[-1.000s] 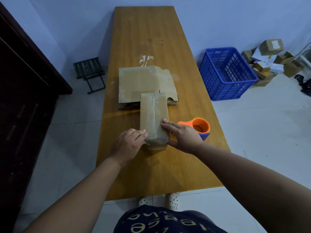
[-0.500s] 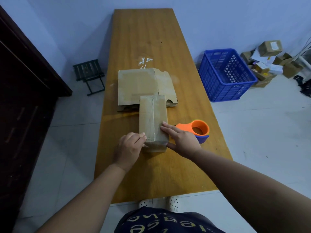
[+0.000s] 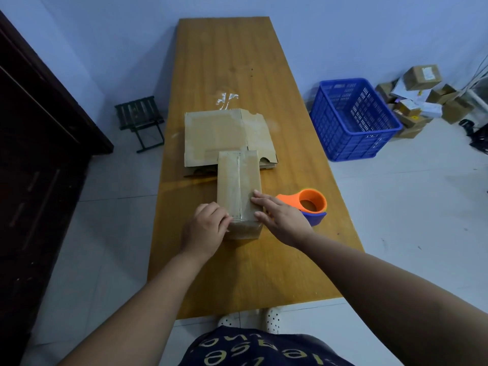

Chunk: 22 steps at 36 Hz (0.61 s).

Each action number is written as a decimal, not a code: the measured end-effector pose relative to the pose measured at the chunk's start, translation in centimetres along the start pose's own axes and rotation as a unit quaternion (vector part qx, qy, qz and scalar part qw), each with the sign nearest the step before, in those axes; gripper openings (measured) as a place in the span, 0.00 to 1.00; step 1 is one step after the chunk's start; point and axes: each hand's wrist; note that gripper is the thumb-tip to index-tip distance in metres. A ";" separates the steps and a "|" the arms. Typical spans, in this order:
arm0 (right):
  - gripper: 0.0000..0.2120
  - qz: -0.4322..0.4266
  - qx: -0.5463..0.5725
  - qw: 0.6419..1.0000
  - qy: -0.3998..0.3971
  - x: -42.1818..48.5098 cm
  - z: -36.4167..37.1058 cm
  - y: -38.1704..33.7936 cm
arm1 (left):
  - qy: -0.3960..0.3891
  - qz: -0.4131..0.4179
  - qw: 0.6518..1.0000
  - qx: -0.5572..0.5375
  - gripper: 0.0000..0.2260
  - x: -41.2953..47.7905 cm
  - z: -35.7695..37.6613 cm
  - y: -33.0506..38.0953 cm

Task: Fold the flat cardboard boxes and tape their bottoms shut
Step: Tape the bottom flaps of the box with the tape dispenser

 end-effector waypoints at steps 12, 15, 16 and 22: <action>0.30 -0.027 -0.078 0.997 -0.006 0.3 -0.5 0.0 | -0.062 0.089 0.993 0.047 0.17 1.3 -1.0 -0.6; 0.30 -0.034 -0.101 0.994 -0.008 0.2 -0.6 0.1 | -0.057 0.129 0.987 0.073 0.18 1.6 -1.1 -0.8; 0.30 -0.037 -0.107 0.994 -0.008 0.2 -0.6 0.1 | -0.056 0.139 0.986 0.077 0.19 1.7 -1.1 -0.8; 0.31 -0.063 -0.161 0.985 -0.009 0.0 -0.5 0.1 | -0.070 0.150 0.983 0.077 0.21 1.6 -0.9 -1.6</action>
Point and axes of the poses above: each hand's wrist, its own x-axis towards the middle knuckle, its own z-axis out of the palm, y = z × x, and after that the axes turned 8 degrees about y, right-handed
